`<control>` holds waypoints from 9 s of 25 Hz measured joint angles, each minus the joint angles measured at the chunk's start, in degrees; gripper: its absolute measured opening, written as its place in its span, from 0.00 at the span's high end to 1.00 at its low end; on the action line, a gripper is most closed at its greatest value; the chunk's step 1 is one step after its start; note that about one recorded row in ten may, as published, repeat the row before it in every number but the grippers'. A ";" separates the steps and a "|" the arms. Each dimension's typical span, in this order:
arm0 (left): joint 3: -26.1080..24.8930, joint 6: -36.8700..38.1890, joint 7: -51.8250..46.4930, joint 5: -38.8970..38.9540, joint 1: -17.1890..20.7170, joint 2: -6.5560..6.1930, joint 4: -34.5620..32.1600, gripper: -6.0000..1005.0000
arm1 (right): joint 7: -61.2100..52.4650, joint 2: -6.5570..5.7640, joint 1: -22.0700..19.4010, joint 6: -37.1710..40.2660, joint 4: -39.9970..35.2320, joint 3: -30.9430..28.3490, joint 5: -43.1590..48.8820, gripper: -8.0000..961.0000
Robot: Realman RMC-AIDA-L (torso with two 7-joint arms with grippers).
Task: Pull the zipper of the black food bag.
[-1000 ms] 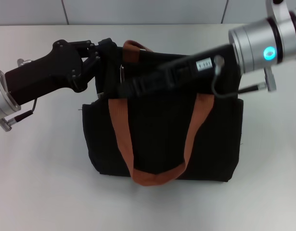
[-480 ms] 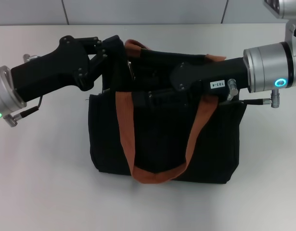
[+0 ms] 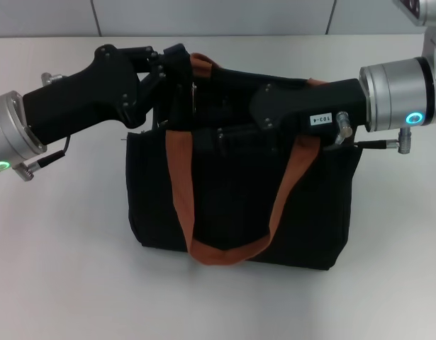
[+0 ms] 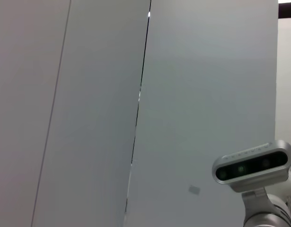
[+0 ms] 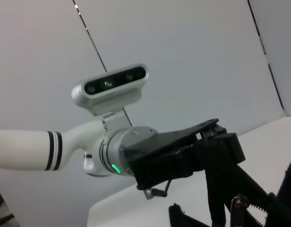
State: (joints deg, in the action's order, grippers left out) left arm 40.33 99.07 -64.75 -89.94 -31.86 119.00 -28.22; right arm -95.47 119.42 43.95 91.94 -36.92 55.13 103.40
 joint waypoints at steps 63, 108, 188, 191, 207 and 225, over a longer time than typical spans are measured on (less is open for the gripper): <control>0.19 -0.07 2.35 0.85 -1.46 0.09 2.21 0.94 | -7.50 -0.03 2.14 -4.28 2.07 4.98 -6.07 0.98; -0.63 -4.11 40.22 11.01 3.87 0.18 21.78 0.94 | -33.06 -0.22 7.12 -12.02 -1.87 11.16 -0.86 0.99; -2.04 -7.49 48.92 15.61 4.86 0.17 22.16 0.94 | -34.83 -3.12 -3.90 -5.49 -3.08 2.56 0.33 0.99; -2.18 -7.50 48.92 15.61 4.91 0.18 22.16 0.94 | -34.83 -3.16 -4.42 -5.24 -3.08 1.50 0.41 0.99; -2.73 -7.48 48.84 15.68 4.93 0.17 22.22 0.94 | -34.49 -3.52 -6.12 -3.14 -3.34 -0.86 0.28 0.99; -2.27 -6.96 48.23 15.29 4.75 0.18 22.49 0.94 | -41.58 -7.11 -1.32 6.47 3.30 -7.40 -0.97 0.99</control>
State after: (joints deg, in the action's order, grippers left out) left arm 38.06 92.11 -16.51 -74.65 -27.11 119.18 -5.73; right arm -137.05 112.32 42.63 98.41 -33.62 47.73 102.43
